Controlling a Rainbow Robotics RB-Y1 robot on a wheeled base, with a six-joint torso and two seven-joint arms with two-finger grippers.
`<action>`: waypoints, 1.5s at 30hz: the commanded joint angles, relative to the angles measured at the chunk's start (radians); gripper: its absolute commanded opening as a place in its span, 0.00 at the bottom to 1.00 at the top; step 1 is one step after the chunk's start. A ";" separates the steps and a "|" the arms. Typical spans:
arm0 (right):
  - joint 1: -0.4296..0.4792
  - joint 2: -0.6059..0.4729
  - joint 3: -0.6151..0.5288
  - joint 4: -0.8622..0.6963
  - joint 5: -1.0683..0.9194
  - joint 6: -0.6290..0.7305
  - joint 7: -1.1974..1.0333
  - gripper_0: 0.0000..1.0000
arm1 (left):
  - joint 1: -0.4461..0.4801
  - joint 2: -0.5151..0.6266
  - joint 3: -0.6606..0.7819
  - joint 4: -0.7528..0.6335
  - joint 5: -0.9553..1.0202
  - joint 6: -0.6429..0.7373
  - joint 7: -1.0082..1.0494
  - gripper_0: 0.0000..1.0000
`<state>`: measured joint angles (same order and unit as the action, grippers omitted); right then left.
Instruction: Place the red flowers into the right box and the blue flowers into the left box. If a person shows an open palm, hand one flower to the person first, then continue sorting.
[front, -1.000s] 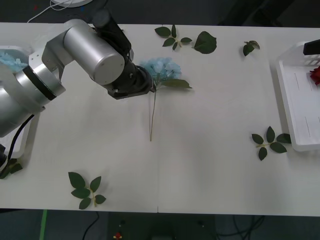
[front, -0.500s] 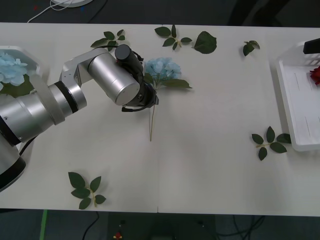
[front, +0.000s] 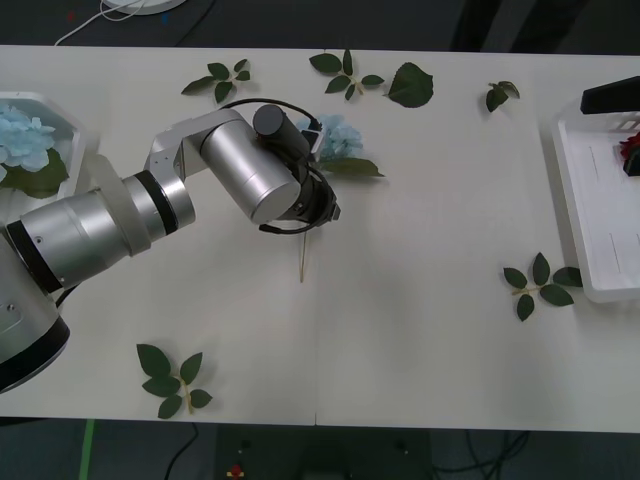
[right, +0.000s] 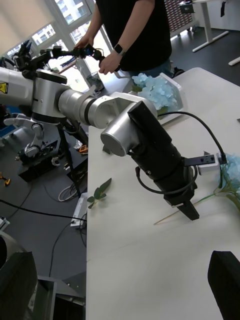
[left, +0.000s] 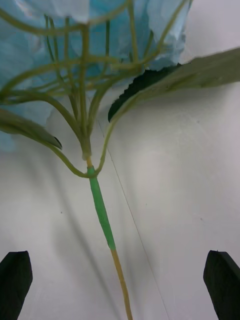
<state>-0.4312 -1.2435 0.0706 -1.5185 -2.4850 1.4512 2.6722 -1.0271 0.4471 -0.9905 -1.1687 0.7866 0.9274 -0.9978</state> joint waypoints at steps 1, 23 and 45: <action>0.005 -0.020 0.005 -0.029 -0.015 -0.009 0.031 1.00 | -0.061 -0.018 -0.036 0.000 0.000 -0.013 0.031 1.00; 0.008 -0.017 0.005 -0.029 -0.015 -0.009 0.028 1.00 | -0.061 -0.090 -0.039 0.132 -0.001 -0.096 -0.002 0.00; 0.008 -0.017 0.005 -0.029 -0.015 -0.009 0.028 1.00 | -0.061 -0.057 -0.007 0.124 -0.007 -0.137 0.002 0.00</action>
<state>-0.4312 -1.2435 0.0746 -1.5235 -2.4851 1.4499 2.6722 -1.0284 0.3804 -1.0182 -1.0319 0.7859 0.8033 -0.9979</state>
